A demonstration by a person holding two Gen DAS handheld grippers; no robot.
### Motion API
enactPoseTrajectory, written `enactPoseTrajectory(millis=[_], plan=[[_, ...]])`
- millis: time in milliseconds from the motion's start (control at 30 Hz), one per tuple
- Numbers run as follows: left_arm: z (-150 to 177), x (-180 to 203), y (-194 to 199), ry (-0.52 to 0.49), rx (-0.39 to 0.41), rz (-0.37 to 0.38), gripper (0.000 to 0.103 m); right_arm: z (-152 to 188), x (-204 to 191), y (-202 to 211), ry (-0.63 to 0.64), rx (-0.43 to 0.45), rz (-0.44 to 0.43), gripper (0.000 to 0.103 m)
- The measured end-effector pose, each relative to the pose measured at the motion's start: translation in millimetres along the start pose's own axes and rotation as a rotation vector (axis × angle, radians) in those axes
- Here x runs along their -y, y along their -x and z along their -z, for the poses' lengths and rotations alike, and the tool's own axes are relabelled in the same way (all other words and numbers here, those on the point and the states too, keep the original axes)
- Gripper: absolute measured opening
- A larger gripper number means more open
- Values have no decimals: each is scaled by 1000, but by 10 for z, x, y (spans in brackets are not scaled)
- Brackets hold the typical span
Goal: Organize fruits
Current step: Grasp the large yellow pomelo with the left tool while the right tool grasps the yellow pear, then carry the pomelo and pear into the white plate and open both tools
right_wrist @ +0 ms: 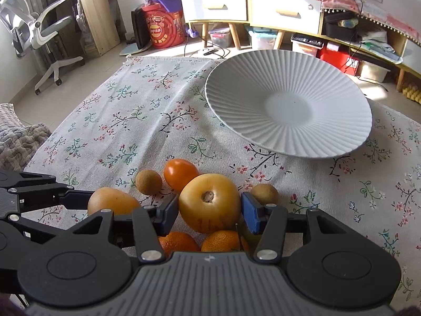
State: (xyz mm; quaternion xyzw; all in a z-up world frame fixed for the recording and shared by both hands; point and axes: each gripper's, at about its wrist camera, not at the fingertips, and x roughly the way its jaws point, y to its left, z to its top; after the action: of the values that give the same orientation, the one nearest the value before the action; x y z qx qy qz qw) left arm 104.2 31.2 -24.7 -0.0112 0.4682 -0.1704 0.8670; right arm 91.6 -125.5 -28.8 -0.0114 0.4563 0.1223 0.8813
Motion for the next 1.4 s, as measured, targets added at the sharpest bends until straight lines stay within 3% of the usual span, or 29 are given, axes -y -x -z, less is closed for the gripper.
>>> enactPoseTrajectory(millis=[467, 867, 1400], plan=[[1, 38, 69, -4, 10, 3, 49, 11, 44, 87, -51, -9, -27, 47], [-75, 65, 209, 76, 53, 44, 49, -161, 300, 343, -181, 52, -52, 47], [-707, 345, -32, 29, 198, 34, 49, -416, 799, 363, -297, 141, -18, 47]])
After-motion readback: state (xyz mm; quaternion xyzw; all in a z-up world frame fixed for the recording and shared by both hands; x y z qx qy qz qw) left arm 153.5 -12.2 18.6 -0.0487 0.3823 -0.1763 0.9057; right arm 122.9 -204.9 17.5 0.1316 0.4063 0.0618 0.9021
